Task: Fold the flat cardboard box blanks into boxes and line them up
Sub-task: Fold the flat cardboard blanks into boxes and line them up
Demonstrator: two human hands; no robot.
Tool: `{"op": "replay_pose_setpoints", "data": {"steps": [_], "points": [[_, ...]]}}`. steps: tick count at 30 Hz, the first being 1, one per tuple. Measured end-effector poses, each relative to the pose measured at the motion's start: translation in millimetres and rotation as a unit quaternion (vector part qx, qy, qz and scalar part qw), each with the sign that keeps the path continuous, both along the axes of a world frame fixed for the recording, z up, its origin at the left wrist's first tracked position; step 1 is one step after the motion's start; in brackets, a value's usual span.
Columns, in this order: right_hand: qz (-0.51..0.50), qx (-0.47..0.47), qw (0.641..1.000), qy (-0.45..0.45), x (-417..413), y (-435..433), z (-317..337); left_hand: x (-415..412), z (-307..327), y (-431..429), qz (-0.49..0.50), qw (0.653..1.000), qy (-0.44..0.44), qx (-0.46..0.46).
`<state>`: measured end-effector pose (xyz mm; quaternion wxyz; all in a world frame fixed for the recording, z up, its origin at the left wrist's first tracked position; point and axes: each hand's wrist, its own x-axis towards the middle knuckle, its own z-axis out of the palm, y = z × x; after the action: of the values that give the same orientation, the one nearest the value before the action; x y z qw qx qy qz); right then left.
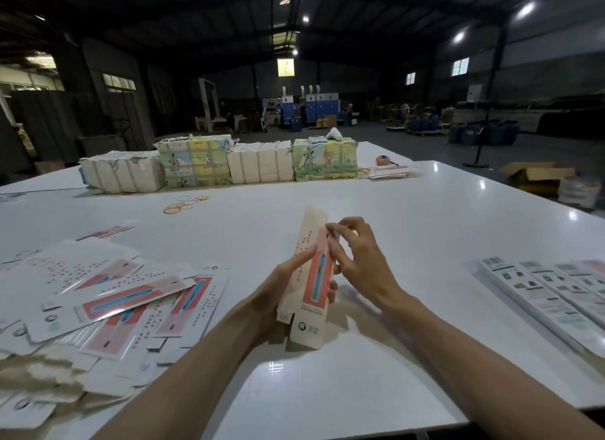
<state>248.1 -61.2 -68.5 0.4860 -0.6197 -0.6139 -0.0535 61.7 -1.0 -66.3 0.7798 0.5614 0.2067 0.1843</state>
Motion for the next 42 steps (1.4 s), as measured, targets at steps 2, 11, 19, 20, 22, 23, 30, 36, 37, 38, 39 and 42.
{"op": "replay_pose_setpoints", "data": {"steps": [2, 11, 19, 20, 22, 23, 30, 36, 37, 38, 39, 42], "points": [[0.003, 0.003, 1.000, 0.009, -2.0, -1.8, 6.2, 0.3, -0.3, 1.4, 0.000, 1.000, -0.018, 0.012], [0.075, -0.088, 0.979, 0.170, -9.2, -13.6, 49.6, 5.3, 9.1, 0.5, -0.035, 0.998, -0.054, 0.027], [0.140, -0.147, 0.957, 0.209, 10.7, -17.0, 68.6, 5.9, -2.3, 2.5, -0.074, 0.996, -0.034, 0.030], [0.148, -0.137, 0.953, 0.225, 11.6, -16.6, 63.8, 6.6, -2.4, 2.7, -0.076, 0.996, -0.029, 0.035], [0.161, -0.117, 0.948, 0.248, 11.8, -15.5, 53.7, 8.0, -2.1, 3.2, -0.078, 0.996, -0.019, 0.042], [0.164, -0.107, 0.946, 0.258, 11.7, -15.0, 50.5, 8.7, -1.3, 3.0, -0.079, 0.996, -0.016, 0.043], [0.142, -0.055, 0.942, 0.298, 10.0, -10.6, 44.4, 18.4, 14.1, -8.2, -0.077, 0.996, -0.040, 0.011], [0.108, -0.065, 0.967, 0.222, 8.9, -4.5, 32.2, 15.9, 16.1, -9.7, -0.031, 0.999, -0.021, 0.016], [0.118, -0.066, 0.967, 0.216, 7.8, -4.1, 30.6, 14.7, 15.5, -9.0, -0.021, 0.999, -0.016, 0.020], [0.123, -0.062, 0.968, 0.208, 5.5, -4.2, 30.8, 14.2, 15.7, -8.7, -0.014, 1.000, -0.012, 0.022], [0.121, -0.057, 0.972, 0.193, 4.3, -4.0, 31.2, 14.5, 16.2, -8.9, -0.011, 1.000, -0.011, 0.016], [0.101, -0.024, 0.990, 0.098, 2.3, -5.0, 32.7, 14.7, 18.3, -12.1, -0.017, 0.999, -0.023, -0.016]]}}
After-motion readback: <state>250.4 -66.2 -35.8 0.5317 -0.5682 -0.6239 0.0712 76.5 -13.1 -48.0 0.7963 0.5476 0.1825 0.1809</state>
